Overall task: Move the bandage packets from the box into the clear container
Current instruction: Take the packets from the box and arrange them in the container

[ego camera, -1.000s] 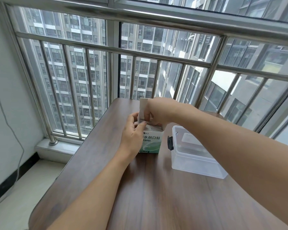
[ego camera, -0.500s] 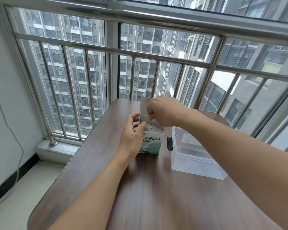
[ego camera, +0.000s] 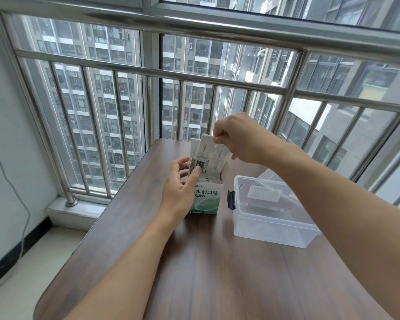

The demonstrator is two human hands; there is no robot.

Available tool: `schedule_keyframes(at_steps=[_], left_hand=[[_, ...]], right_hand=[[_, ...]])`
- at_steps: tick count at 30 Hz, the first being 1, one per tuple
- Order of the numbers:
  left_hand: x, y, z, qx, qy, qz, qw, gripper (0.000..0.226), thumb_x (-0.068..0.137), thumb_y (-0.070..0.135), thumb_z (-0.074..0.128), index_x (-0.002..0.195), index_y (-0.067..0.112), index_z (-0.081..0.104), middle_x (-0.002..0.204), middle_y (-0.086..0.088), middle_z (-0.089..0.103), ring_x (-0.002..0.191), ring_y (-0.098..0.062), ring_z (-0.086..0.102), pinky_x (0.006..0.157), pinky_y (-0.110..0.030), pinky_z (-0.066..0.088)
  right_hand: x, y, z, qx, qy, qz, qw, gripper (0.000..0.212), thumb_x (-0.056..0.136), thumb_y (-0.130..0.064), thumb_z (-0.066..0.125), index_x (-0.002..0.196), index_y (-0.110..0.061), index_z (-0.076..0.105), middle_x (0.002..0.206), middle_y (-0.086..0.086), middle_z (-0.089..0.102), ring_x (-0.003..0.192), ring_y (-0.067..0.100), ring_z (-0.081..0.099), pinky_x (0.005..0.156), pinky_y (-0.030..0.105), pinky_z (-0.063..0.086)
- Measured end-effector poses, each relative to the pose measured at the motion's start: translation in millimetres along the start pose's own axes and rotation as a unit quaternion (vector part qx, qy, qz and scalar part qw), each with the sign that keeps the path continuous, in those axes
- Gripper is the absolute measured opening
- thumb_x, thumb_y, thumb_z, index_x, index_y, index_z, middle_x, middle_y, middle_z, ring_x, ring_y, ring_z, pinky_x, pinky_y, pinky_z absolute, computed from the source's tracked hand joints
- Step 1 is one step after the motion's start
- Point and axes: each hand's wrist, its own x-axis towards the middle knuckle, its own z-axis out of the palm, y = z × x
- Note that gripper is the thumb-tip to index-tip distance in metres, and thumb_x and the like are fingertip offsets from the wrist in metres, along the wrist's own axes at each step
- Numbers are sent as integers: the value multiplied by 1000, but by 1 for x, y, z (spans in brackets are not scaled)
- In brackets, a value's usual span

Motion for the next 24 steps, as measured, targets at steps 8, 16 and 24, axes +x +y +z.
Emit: schedule_keyframes(at_steps=[8, 16, 24], left_hand=[[6, 4, -1, 52, 24, 90, 994, 36, 85, 46, 65, 119, 46, 53, 124, -1, 63, 115, -27, 64, 93, -57, 54], [20, 15, -3, 62, 9, 90, 994, 27, 87, 47, 67, 114, 44, 66, 122, 3, 67, 114, -24, 66, 90, -56, 56], [32, 37, 2, 128, 34, 130, 983, 18, 92, 37, 72, 94, 20, 77, 109, 11, 59, 106, -9, 60, 90, -44, 53]], right_hand=[[-4, 1, 12, 18, 3, -12, 1000, 13, 100, -9, 57, 93, -7, 67, 86, -1, 65, 66, 9, 65, 57, 19, 53], [-3, -3, 10, 26, 3, -19, 999, 7, 97, -5, 62, 98, -7, 68, 95, 4, 66, 66, 7, 54, 68, 21, 46], [-6, 7, 0, 73, 74, -14, 994, 12, 94, -4, 65, 103, -9, 71, 85, -3, 65, 62, -6, 57, 56, 7, 44]])
